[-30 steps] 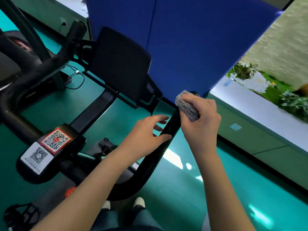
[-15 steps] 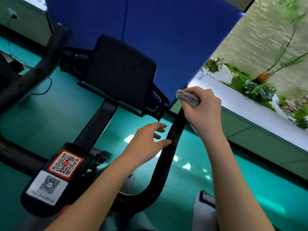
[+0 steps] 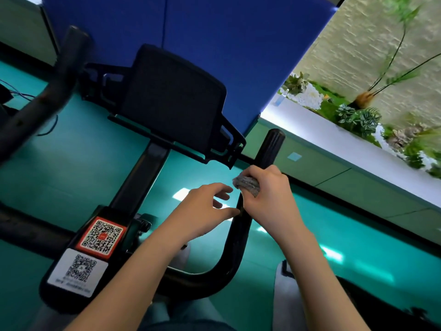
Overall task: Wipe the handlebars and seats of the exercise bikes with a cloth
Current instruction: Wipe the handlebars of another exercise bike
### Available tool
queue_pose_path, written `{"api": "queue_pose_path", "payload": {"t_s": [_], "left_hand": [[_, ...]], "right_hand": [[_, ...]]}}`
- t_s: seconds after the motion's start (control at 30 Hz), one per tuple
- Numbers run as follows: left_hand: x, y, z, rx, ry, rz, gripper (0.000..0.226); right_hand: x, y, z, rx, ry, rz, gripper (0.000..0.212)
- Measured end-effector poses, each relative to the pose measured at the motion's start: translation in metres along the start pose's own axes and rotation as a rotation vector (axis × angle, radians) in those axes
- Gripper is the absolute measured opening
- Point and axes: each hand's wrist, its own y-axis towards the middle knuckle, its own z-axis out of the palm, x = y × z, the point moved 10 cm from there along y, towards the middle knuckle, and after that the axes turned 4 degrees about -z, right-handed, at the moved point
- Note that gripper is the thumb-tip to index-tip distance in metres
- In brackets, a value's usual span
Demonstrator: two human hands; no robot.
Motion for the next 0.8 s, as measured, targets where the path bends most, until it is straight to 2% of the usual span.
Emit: {"api": "queue_pose_path", "payload": {"t_s": [0.07,0.2,0.4,0.5,0.6,0.67,0.8], "left_hand": [[0.003,-0.003,0.0,0.01,-0.006,-0.008,0.045],[-0.003,-0.003,0.002,-0.007,-0.014,0.014,0.04],[-0.012,0.002,0.011,-0.025,-0.041,0.028,0.035],[-0.015,0.005,0.014,-0.049,-0.061,0.013,0.042],[-0.018,0.006,0.014,-0.101,-0.062,0.012,0.041],[-0.019,0.006,0.013,-0.122,-0.069,0.008,0.04],[-0.017,0.007,0.012,-0.122,-0.062,-0.011,0.044]], "right_hand": [[-0.003,-0.003,-0.002,-0.004,0.083,0.006,0.022],[-0.008,-0.004,-0.03,-0.244,0.177,-0.015,0.022],[-0.027,-0.046,-0.004,-0.293,0.461,-0.008,0.036],[-0.062,-0.052,-0.018,-0.505,0.798,0.116,0.028],[-0.105,-0.037,-0.033,-0.752,0.926,0.309,0.013],[-0.117,-0.012,-0.026,-0.784,1.051,0.402,0.01],[-0.111,0.024,0.004,-0.697,1.232,0.443,0.004]]}}
